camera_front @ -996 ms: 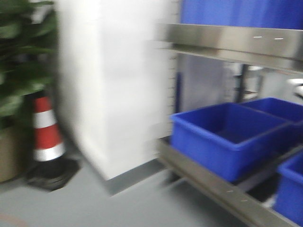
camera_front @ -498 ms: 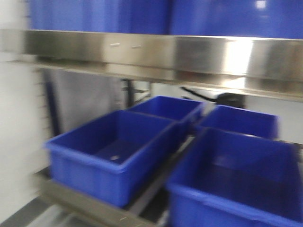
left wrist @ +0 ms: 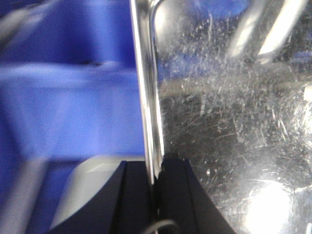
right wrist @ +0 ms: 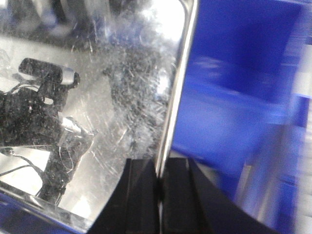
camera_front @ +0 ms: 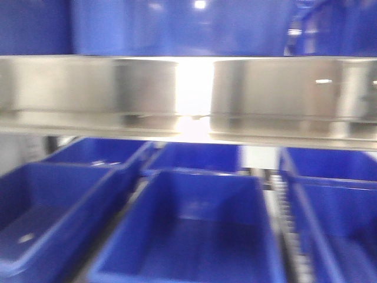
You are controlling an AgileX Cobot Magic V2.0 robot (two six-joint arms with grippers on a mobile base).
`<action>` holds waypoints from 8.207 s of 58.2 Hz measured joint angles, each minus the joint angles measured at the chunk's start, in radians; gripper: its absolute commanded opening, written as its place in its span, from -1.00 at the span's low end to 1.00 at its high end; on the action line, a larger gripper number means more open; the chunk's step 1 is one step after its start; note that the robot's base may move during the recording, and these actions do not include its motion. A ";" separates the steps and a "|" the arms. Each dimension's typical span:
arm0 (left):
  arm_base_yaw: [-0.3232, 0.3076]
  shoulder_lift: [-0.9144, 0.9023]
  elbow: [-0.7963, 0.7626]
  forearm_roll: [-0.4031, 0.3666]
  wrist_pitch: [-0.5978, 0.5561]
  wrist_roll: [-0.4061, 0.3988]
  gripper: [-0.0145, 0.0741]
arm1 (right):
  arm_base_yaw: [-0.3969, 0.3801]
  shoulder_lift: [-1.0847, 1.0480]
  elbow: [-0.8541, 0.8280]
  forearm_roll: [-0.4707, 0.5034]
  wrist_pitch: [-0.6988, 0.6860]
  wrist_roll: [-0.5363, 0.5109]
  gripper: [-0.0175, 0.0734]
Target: Stack silver trays without gaps
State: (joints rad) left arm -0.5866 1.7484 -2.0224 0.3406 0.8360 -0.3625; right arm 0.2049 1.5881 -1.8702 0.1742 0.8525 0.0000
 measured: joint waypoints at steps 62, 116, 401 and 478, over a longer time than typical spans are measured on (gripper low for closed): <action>0.000 0.000 0.000 0.000 0.000 0.000 -0.73 | 0.000 0.000 0.000 -0.002 0.000 0.000 -0.79; 0.006 0.026 0.002 0.067 0.433 0.068 -0.73 | 0.113 0.071 0.000 0.085 0.192 0.000 -0.79; -0.006 -1.178 1.006 0.052 -0.156 0.023 -0.69 | -0.330 -1.518 1.580 -0.156 -0.746 -0.038 -0.79; -0.006 -1.178 1.006 0.052 -0.156 0.023 -0.69 | -0.302 -1.584 1.871 -0.086 -0.815 -0.019 -0.79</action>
State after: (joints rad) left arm -0.5929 0.5707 -1.0161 0.3928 0.6799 -0.3400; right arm -0.0972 0.0040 0.0006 0.0881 0.0379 -0.0195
